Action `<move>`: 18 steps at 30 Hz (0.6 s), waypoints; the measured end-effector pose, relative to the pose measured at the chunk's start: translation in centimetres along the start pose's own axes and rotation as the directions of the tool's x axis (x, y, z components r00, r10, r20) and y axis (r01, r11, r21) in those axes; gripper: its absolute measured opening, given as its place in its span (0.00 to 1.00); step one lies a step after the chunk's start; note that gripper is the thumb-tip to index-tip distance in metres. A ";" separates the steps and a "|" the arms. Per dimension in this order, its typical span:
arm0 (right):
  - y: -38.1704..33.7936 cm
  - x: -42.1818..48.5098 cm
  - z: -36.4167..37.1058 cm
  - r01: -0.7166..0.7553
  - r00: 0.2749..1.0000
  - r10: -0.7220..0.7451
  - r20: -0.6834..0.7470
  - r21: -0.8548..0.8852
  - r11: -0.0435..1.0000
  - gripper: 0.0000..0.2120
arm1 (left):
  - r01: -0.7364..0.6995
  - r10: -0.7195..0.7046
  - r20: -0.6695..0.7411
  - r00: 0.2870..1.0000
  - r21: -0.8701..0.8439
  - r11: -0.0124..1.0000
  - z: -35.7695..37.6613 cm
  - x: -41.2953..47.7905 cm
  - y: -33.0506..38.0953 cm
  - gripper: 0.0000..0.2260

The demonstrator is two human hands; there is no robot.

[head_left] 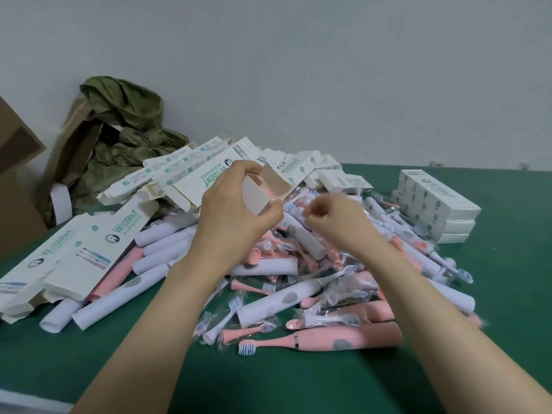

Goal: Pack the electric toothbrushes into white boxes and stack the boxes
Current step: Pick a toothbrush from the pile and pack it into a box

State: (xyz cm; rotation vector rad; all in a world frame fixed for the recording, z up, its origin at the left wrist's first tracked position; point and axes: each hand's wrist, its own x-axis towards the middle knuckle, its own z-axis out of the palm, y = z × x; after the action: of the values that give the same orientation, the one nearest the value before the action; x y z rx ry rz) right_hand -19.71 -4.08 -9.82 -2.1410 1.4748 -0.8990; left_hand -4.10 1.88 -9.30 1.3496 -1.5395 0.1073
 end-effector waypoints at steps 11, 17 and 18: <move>0.2 -0.8 4.9 0.091 0.994 -0.024 0.108 -0.676 0.731 0.13 | 0.059 -0.061 -0.052 0.997 -0.028 0.998 0.9 -0.5 -0.2 0.25; 0.7 -0.6 2.8 -0.077 0.996 0.092 0.004 -0.497 0.864 0.10 | -0.037 0.036 0.035 0.999 0.041 0.998 2.0 -0.6 0.1 0.22; 0.7 -0.5 2.2 -0.110 0.992 0.123 0.003 -0.433 0.895 0.15 | -0.047 0.045 0.055 0.997 0.049 0.998 2.2 -0.7 0.1 0.23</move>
State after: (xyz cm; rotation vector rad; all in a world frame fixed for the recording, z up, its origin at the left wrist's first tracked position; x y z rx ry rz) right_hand -18.76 -3.99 -11.98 -2.3172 1.9088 -0.5247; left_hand -5.62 0.92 -10.76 1.3666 -1.6235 0.1398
